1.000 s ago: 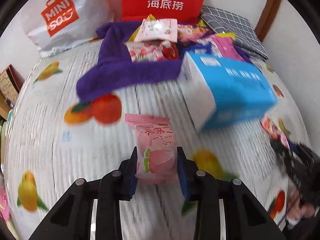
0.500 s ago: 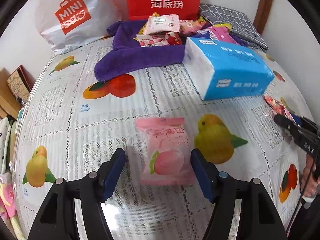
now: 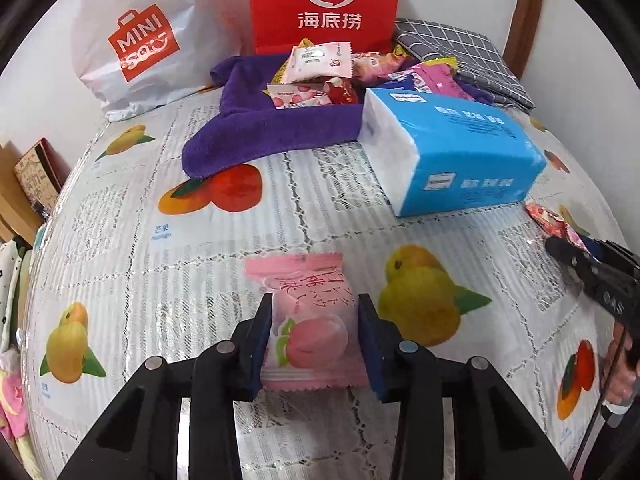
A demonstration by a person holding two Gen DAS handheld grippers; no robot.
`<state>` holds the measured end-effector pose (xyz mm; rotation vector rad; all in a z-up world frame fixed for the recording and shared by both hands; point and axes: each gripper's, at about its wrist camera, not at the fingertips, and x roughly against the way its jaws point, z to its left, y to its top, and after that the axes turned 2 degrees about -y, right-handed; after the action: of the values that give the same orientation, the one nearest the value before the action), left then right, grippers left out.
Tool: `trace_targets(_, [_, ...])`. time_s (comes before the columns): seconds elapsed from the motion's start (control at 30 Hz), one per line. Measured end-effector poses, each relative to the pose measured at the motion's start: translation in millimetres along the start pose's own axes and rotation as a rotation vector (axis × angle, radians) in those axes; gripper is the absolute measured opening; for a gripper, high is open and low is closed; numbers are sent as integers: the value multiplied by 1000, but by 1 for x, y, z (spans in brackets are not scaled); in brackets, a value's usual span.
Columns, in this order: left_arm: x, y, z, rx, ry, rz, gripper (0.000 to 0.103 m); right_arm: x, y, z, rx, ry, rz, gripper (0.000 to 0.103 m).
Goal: Organize snacks
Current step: 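Carry the candy stick and peach candy pack up onto the purple towel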
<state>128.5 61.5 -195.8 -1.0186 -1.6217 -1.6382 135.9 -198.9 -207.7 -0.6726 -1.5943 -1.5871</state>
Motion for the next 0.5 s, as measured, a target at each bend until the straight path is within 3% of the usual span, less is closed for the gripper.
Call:
trace_targets(0.03, [1, -1, 0, 3, -10, 4, 37, 0, 0, -3, -17, -13, -2, 24])
trace_targets(0.2, [13, -1, -2, 20, -64, 9, 37, 2, 0, -11, -55, 9, -6, 19])
trace_targets(0.5, [36, 12, -25, -14, -121, -13, 37, 34, 0, -6, -63, 28, -16, 18])
